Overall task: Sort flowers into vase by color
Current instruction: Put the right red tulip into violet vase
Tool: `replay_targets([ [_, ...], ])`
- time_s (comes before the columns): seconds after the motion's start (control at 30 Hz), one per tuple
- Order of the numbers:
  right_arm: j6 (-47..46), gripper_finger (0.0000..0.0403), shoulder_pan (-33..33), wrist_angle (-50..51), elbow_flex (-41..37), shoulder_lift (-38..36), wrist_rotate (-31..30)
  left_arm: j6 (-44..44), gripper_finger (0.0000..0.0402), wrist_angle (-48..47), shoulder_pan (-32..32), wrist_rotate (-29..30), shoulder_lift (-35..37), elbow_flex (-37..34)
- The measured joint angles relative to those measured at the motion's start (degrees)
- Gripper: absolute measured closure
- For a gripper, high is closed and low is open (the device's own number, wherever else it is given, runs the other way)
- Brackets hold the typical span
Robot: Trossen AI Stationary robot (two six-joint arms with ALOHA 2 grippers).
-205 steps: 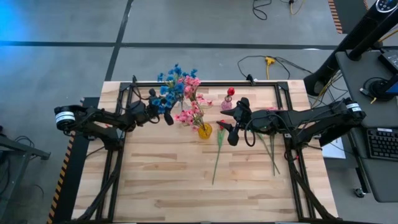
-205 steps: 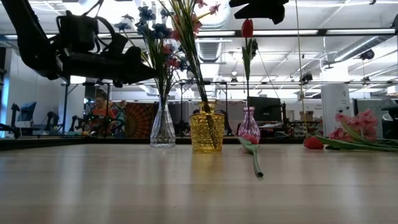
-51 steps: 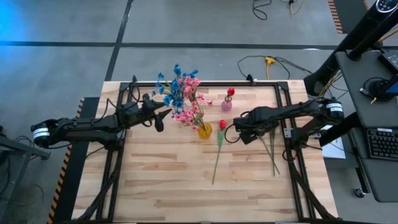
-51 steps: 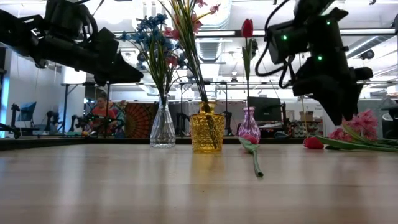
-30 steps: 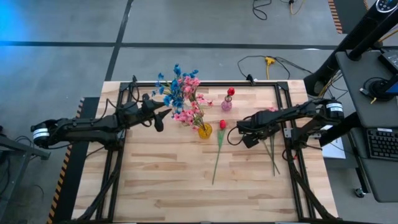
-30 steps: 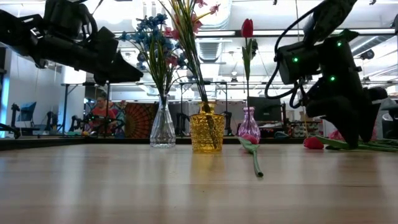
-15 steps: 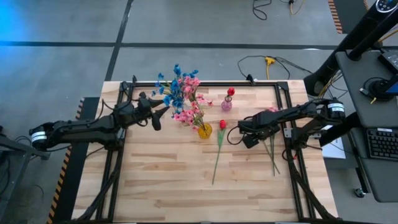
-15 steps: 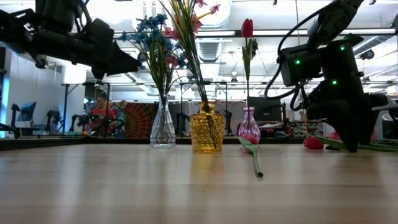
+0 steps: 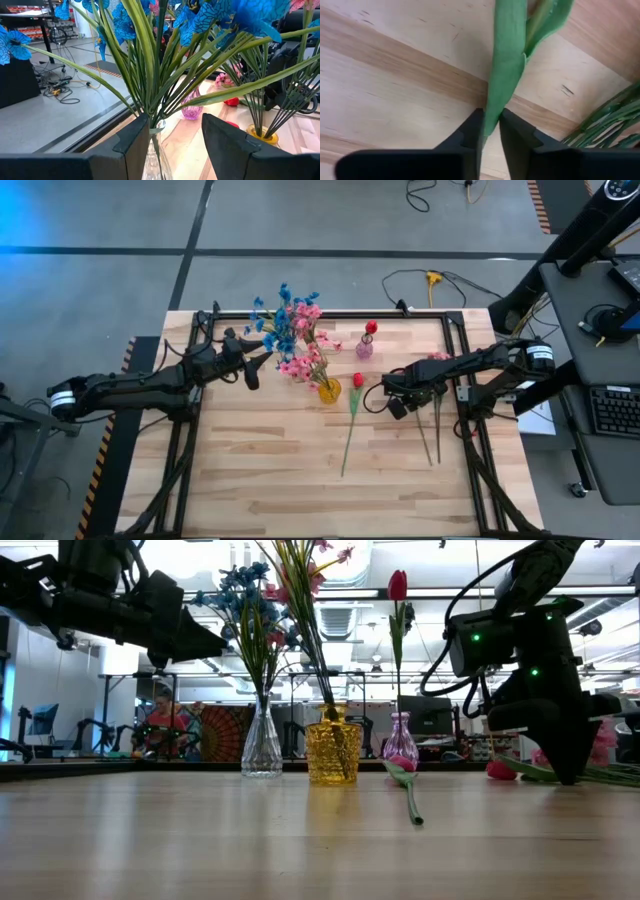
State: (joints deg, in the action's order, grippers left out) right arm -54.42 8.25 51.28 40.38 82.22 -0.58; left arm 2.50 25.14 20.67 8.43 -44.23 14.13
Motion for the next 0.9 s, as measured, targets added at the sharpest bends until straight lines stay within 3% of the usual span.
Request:
replay_targets([
  [0.2, -0.5, 0.0384, 0.0, -0.2, 0.0, 0.0, -0.6, -0.1, 0.0235, 0.0, 0.0, 0.0, -0.1, 0.0],
  [0.5, -2.1, 0.0389, 0.1, -0.6, -0.1, -1.8, -2.5, -0.1, 0.0235, -0.8, 0.0, 0.0, -1.6, 0.0],
  [0.9, -2.7, 0.039, -0.1, -1.1, 0.4, -14.7, -3.8, -0.3, 0.0235, -0.8, 0.0, 0.2, -2.2, 0.0],
])
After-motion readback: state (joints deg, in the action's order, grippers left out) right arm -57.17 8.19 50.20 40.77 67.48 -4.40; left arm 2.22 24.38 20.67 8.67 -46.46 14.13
